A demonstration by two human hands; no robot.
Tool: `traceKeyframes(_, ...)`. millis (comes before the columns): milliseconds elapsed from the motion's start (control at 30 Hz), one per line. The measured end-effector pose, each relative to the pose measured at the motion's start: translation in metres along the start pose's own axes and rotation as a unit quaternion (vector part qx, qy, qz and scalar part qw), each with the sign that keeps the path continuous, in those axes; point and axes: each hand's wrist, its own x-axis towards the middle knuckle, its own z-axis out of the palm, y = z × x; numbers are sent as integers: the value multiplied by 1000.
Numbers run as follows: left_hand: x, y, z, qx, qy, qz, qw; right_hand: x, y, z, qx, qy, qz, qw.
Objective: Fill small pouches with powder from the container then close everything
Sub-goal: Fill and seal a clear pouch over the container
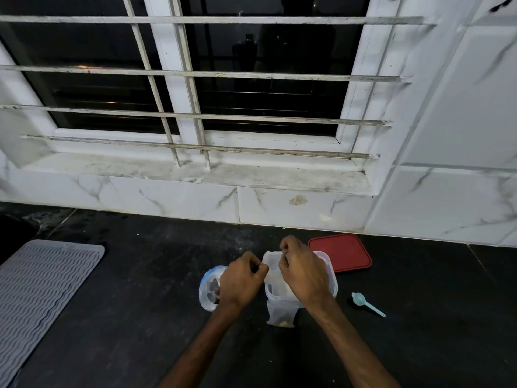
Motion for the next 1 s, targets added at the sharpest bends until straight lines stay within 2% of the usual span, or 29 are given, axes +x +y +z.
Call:
traceKeyframes(67, 0, 0, 0, -28, -3, 18, 999, 0, -3, 0, 1, -24, -73, 997)
traceKeyframes(133, 0, -1, -1, -47, -4, 42, 998, -1, -6, 0, -50, -77, -121, 988)
traceKeyframes(167, 1, -2, -1, -54, -1, 55, 997, -1, -6, 0, -81, -103, -118, 984)
traceKeyframes(233, 2, -3, -1, -56, 1, 88, 995, 0, -7, 0, -118, -133, -58, 982)
traceKeyframes(300, 1, -1, -1, -43, -1, 117, 992, 3, -7, -2, -153, -128, -3, 980)
traceKeyframes(400, 0, 2, 0, -71, -2, 132, 989, 8, -12, -6, -207, -101, 22, 973)
traceKeyframes(567, -2, 0, 1, -223, -42, 100, 969, 12, -14, -5, -63, -100, 1, 993)
traceKeyframes(667, -9, 0, -3, -249, -71, 113, 959, 13, -8, -9, -5, -111, 5, 994)
traceKeyframes(733, -12, 1, -5, -269, -100, 109, 952, 14, -6, -11, -10, -95, 10, 995)
traceKeyframes(833, -7, -8, -2, -226, -116, 113, 961, 17, -6, -12, -66, -90, 9, 994)
traceKeyframes(1000, 1, -15, 6, -80, -99, 101, 987, 18, -9, -18, -119, -180, -26, 976)
